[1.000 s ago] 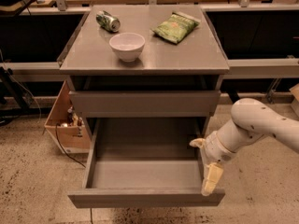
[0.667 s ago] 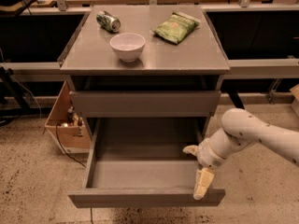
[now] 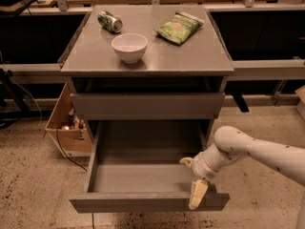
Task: Close middle drawer
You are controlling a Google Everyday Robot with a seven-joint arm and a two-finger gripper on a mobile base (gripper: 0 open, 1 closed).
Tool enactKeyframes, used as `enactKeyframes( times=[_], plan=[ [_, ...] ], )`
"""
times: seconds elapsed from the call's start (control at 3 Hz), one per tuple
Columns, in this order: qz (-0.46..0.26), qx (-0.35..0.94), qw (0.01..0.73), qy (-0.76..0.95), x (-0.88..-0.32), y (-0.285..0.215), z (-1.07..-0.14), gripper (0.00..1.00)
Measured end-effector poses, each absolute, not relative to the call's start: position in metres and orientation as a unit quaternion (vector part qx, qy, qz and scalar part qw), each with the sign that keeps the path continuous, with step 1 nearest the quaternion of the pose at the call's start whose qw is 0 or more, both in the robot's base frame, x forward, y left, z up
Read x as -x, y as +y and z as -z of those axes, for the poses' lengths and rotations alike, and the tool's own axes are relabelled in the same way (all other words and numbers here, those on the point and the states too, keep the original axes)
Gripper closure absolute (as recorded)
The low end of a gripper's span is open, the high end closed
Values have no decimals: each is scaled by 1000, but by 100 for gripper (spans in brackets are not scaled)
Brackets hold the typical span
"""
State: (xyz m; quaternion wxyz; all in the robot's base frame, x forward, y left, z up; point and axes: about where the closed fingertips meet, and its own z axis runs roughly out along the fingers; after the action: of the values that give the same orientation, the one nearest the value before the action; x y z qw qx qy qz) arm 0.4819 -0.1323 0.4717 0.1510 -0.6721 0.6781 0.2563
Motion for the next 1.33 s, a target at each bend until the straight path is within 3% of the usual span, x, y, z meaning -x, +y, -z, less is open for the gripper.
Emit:
enactKeyframes(
  times=[0.67, 1.0, 1.33],
  plan=[
    [-244, 687, 184, 660, -493, -122, -424, 0],
    [-241, 692, 202, 650, -502, -112, -417, 16],
    [-236, 698, 217, 640, -513, -103, -421, 39]
  ],
)
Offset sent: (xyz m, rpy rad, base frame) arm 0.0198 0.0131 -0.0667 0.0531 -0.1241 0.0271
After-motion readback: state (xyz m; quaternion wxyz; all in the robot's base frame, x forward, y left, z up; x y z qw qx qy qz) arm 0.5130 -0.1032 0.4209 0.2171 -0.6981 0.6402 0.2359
